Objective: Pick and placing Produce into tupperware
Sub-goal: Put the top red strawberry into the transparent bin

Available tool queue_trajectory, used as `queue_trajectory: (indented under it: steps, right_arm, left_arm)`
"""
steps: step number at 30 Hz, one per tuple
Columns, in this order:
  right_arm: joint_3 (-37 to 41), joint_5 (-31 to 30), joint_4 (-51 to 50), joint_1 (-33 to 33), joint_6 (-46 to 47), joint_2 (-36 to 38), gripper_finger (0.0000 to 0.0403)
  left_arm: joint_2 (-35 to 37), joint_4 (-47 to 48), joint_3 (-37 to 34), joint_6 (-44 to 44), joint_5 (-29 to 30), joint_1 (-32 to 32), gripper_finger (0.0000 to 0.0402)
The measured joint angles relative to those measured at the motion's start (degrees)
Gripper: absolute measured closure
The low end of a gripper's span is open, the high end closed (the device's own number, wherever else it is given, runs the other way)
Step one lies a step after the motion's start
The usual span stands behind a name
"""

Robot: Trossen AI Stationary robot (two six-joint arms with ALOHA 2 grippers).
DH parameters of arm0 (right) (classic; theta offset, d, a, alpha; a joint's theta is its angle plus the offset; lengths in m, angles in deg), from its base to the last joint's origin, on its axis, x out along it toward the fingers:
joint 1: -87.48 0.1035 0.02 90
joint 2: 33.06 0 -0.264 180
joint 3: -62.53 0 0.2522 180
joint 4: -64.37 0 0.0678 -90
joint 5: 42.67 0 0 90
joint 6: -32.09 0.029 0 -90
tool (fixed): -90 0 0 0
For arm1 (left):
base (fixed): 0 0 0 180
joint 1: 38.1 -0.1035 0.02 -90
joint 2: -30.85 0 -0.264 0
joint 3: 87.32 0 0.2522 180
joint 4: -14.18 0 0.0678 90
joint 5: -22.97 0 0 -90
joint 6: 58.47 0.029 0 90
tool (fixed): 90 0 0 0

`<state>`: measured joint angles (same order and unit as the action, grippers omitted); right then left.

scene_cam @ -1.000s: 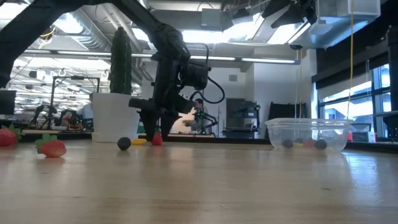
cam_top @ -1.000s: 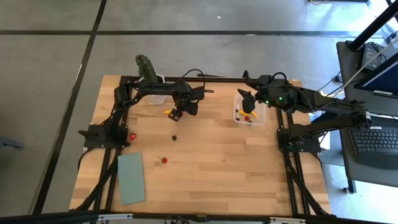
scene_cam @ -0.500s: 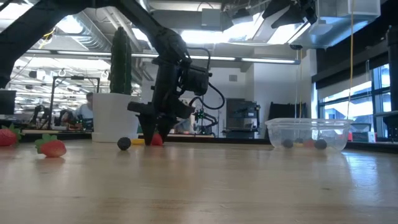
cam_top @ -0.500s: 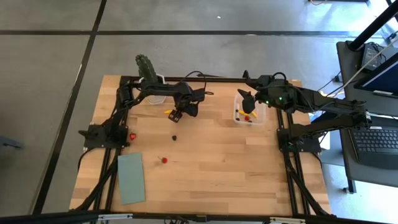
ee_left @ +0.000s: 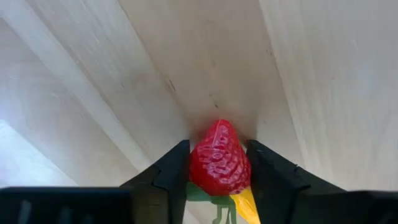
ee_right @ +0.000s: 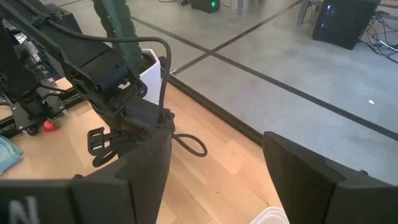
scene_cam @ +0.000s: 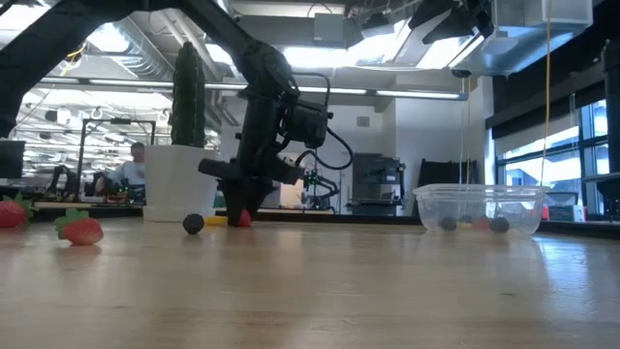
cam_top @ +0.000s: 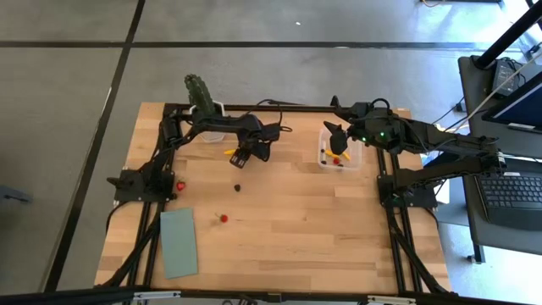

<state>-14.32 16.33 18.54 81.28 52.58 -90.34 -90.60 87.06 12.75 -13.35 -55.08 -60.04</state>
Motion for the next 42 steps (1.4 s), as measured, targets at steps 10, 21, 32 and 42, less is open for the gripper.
queue_trajectory:
  steps: [10,21,32,42]
  right_arm:
    - [0.0,0.0,0.0,0.0,0.0,0.0,0.0148]
    - [0.0,-0.1,0.1,0.0,-0.4,0.6,0.0148]
    - [0.0,-0.2,2.9,0.0,-2.4,7.9,0.0148]
    - [-0.1,-0.1,3.6,0.0,-3.0,11.3,0.0148]
  left_arm:
    - [-0.3,6.1,4.8,-1.3,-1.1,0.7,0.0279]
    - [-0.1,7.6,27.0,-7.9,-31.2,0.8,0.0279]
    - [-1.4,-39.7,29.7,-25.8,-32.6,1.2,0.0279]
    - [-12.4,-66.1,29.6,-40.4,-22.3,4.9,0.0279]
